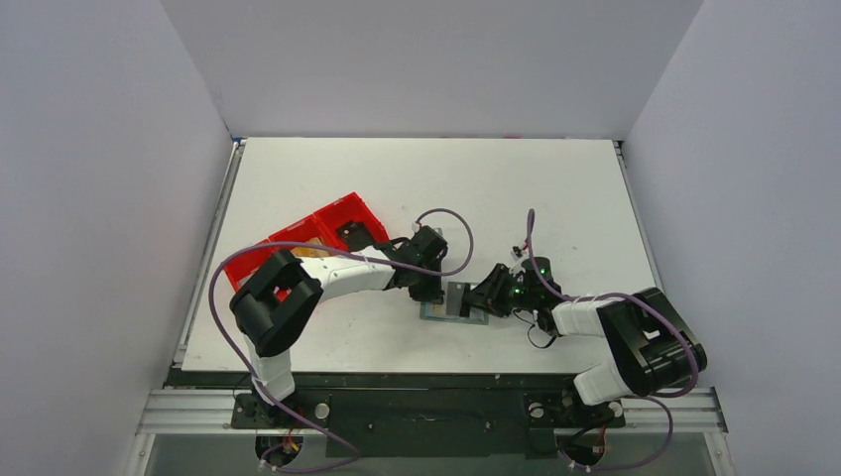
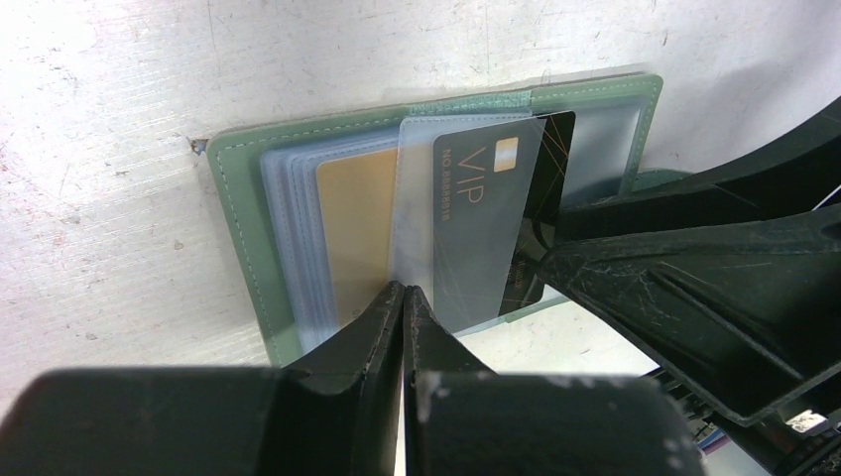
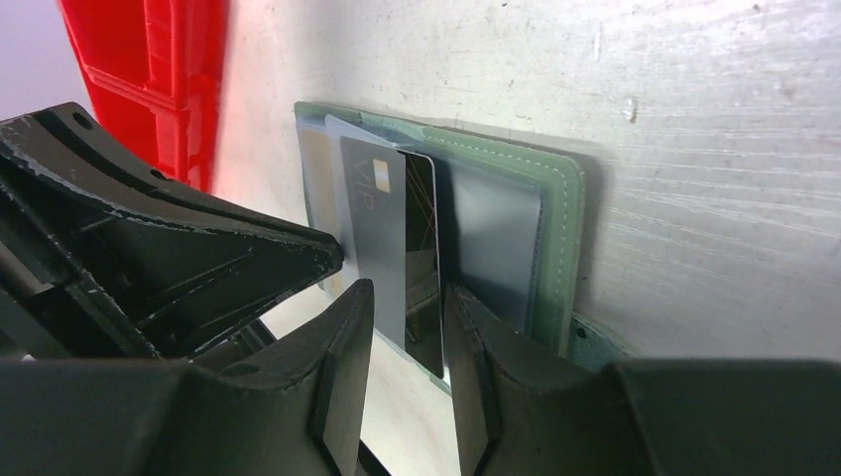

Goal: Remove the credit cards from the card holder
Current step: Remove the credit card from the card holder.

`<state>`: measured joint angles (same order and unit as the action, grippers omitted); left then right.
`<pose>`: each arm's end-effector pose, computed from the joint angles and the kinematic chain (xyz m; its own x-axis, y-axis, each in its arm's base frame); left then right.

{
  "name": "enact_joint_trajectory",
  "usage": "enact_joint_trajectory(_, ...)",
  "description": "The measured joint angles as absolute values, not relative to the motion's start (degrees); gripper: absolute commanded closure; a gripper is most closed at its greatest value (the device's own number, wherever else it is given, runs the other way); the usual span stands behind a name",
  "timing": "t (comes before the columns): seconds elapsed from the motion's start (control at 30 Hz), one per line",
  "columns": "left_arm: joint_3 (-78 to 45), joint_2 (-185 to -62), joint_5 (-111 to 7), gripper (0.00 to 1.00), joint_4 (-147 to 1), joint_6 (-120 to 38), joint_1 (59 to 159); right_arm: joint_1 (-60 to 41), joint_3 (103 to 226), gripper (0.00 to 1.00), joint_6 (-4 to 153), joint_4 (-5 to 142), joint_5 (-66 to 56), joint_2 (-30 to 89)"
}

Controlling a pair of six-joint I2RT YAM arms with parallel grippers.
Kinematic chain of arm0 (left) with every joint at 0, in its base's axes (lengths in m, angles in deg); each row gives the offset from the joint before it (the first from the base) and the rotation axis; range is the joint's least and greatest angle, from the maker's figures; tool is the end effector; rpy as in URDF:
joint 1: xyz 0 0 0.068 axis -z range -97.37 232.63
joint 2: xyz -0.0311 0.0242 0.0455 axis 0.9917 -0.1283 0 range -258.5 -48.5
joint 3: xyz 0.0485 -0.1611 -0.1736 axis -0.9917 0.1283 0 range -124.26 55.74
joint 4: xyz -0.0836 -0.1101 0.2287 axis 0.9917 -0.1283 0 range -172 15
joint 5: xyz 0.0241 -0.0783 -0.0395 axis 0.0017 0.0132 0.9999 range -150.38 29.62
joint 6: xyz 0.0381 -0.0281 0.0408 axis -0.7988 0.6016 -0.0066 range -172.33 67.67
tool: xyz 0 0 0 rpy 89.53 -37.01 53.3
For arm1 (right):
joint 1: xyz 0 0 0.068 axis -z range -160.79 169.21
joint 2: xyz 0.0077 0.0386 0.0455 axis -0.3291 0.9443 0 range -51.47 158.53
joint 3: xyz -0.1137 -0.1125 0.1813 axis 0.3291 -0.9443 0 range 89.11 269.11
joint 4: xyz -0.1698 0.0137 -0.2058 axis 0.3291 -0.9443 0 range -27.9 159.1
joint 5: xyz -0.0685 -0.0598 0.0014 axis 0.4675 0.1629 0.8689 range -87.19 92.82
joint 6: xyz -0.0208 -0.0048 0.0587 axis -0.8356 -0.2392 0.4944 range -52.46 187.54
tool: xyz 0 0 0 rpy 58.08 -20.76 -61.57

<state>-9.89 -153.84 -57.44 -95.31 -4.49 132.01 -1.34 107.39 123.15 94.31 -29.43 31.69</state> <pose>0.2414 -0.2852 0.1174 -0.9528 -0.0261 -0.3024 0.1021 0.9107 -0.4003 0.2170 0.1084 0.0689 -0.9000 0.4079 -0.1537 0.1083 0.5508 0.8276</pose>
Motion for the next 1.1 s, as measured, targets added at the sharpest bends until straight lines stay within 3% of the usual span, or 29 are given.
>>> enact_joint_trajectory(0.27, -9.89, -153.91, -57.44, 1.0, -95.27, -4.49, 132.01, -1.34, 106.65, 0.71, 125.67, 100.67, -31.25, 35.03)
enact_joint_trajectory(0.63, -9.89, -153.97, -57.36, 1.0, -95.2, -4.45, 131.97, -1.15, 105.49, 1.0, 128.57, 107.69, -32.15, 39.93)
enact_joint_trajectory(0.9, -9.43, -153.95, -57.07, 1.0, -94.35, -3.18, 131.64, -0.53, 104.57, 1.0, 128.59, 107.95, -32.17, 38.55)
enact_joint_trajectory(1.0, -9.17, -153.97, -56.9, 1.0, -93.5, -2.9, 131.53, -0.21, 104.39, 0.9, 128.18, 106.86, -32.17, 37.26)
enact_joint_trajectory(1.1, -9.01, -153.95, -56.92, 1.0, -93.08, -2.79, 131.51, 0.08, 104.18, 0.89, 127.57, 105.55, -31.95, 36.89)
